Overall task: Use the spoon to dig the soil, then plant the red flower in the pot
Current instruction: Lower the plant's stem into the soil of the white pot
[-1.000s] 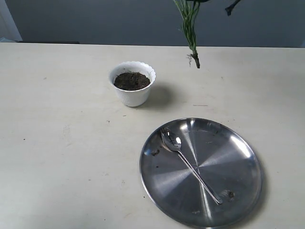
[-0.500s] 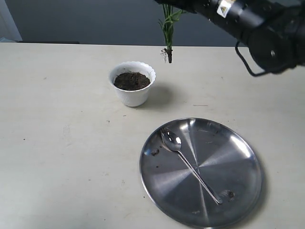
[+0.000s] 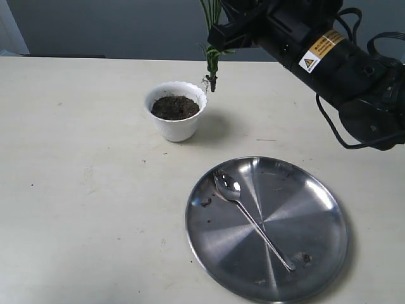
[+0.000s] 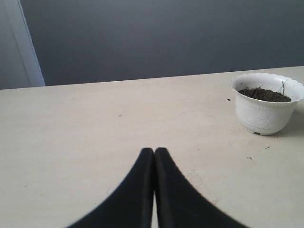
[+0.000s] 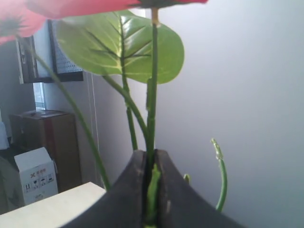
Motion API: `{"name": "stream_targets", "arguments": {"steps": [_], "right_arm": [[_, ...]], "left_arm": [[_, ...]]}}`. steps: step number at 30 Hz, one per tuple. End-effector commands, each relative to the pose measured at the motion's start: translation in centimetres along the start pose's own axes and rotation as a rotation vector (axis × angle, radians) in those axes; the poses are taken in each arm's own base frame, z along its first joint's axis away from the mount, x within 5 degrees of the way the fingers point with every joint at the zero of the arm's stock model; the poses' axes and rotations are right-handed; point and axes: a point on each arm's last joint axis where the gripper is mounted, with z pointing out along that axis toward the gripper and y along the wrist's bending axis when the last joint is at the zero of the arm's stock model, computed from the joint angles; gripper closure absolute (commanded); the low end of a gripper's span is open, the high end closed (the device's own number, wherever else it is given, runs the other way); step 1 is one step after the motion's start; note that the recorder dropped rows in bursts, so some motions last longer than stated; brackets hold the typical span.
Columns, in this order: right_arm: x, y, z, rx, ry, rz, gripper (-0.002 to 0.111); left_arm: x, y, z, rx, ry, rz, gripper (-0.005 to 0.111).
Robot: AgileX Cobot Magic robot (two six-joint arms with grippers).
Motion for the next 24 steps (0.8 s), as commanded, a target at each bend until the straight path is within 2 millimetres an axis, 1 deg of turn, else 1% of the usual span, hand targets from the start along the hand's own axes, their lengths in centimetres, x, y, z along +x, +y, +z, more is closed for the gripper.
{"name": "stream_targets", "arguments": {"steps": [1, 11, 14, 20, 24], "right_arm": [[-0.6, 0.1, -0.1, -0.013, -0.041, -0.002, 0.108], [-0.3, 0.1, -0.1, -0.007, -0.019, 0.002, 0.108], [0.3, 0.0, 0.0, -0.004, -0.004, 0.006, 0.108], [2.3, -0.4, 0.3, -0.004, 0.027, 0.023, 0.108], [2.5, -0.5, 0.8, -0.019, -0.038, 0.032, 0.108]], "left_arm": [[-0.1, 0.0, -0.1, 0.003, -0.007, -0.003, 0.106], [-0.1, 0.0, -0.1, 0.003, -0.007, -0.003, 0.106], [-0.1, 0.0, -0.1, 0.003, -0.007, -0.003, 0.106], [-0.1, 0.0, -0.1, 0.003, -0.007, -0.003, 0.106], [-0.1, 0.0, -0.1, 0.003, -0.007, -0.003, 0.106]]}}
